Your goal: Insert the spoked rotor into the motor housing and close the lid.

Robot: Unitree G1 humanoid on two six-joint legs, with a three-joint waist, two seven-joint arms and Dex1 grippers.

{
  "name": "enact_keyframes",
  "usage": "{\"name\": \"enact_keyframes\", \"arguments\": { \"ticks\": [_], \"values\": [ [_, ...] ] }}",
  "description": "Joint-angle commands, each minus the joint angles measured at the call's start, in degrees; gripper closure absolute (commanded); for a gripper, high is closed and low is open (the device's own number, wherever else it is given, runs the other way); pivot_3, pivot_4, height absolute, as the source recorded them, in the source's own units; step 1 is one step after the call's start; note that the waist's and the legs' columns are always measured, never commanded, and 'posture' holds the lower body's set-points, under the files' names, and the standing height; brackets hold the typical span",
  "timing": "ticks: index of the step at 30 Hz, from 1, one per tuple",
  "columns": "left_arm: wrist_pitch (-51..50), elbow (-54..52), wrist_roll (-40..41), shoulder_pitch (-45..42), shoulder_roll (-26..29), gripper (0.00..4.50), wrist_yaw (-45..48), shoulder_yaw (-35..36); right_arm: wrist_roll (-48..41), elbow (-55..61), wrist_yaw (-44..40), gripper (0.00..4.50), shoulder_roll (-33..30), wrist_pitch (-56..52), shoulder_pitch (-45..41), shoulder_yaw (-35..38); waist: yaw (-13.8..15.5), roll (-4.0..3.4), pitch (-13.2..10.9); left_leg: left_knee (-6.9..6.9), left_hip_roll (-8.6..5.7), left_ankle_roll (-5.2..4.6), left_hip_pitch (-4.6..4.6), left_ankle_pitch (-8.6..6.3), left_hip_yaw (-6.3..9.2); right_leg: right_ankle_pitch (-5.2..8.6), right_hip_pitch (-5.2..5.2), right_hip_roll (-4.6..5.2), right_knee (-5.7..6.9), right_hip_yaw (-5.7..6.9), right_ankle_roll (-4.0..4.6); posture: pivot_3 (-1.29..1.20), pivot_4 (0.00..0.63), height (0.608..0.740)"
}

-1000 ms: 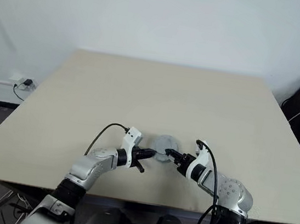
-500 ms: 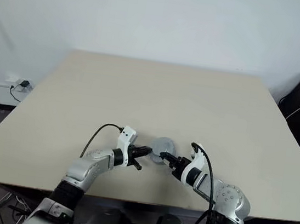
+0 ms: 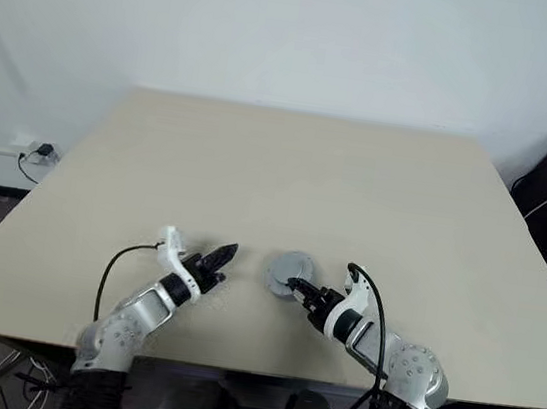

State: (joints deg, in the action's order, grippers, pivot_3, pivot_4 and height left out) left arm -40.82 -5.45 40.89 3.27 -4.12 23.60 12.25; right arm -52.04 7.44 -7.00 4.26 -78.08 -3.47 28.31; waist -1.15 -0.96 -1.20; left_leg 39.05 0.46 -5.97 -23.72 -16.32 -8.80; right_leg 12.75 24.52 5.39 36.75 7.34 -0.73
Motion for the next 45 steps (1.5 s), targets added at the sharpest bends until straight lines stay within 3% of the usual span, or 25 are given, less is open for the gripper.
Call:
{"name": "enact_keyframes", "arguments": {
  "ticks": [1,6,16,20,31,45],
  "values": [
    [-5.7,-4.68,13.05,2.5,-3.6,4.5,-3.06,4.32,-4.88,2.22,-0.23,2.36,3.4,0.4,-0.1,-0.11,-0.11,0.0,-0.13,0.0,0.0,0.0,0.0,0.0,0.0,0.02,0.0,0.0,0.0,-0.01,-0.04,0.0,0.0,0.74],
    [-7.24,-5.88,22.9,7.33,-5.81,4.5,-7.59,5.44,-8.86,2.55,-0.02,2.37,3.43,0.75,0.29,0.04,-0.11,0.01,-0.22,0.0,0.0,0.0,0.01,0.0,0.0,0.02,-0.01,0.0,-0.02,-0.01,-0.04,0.0,0.0,0.74],
    [-4.04,-8.68,36.1,16.35,-9.52,4.5,-10.64,-1.44,-17.36,3.36,3.09,2.44,2.74,2.85,-0.18,-0.43,-0.26,-0.2,-0.43,-0.08,-0.01,-0.04,0.0,-0.03,-0.05,0.02,0.02,0.01,-0.12,-0.08,-0.01,0.0,0.0,0.74],
    [-1.33,-8.99,42.0,17.83,-9.39,3.66,-10.05,-3.73,-20.73,3.71,4.92,2.44,2.12,3.8,-0.88,-1.68,-0.21,-0.32,-0.63,-0.13,-0.01,0.01,-0.02,-0.01,-0.06,0.04,0.06,0.01,-0.14,-0.08,-0.01,0.0,0.0,0.74],
    [1.41,-6.1,47.25,16.74,-6.56,0.06,-9.13,-8.69,-28.64,3.57,8.53,2.44,-2.08,4.9,-0.95,-5.67,-0.17,-0.38,-0.69,-0.18,-0.01,-0.07,-0.06,-0.05,-0.13,-0.06,0.04,-0.06,-0.33,-0.09,0.1,0.0,0.0,0.74],
    [-1.35,-3.18,48.28,12.02,-2.44,0.0,-8.88,-11.82,-38.83,3.24,9.85,2.44,-9.64,5.32,1.89,-13.94,-0.02,-0.38,-0.68,-0.16,0.0,-0.08,-0.05,-0.06,-0.18,-0.14,-0.04,-0.14,-0.46,-0.11,-0.07,0.0,0.0,0.74]
  ]
}}
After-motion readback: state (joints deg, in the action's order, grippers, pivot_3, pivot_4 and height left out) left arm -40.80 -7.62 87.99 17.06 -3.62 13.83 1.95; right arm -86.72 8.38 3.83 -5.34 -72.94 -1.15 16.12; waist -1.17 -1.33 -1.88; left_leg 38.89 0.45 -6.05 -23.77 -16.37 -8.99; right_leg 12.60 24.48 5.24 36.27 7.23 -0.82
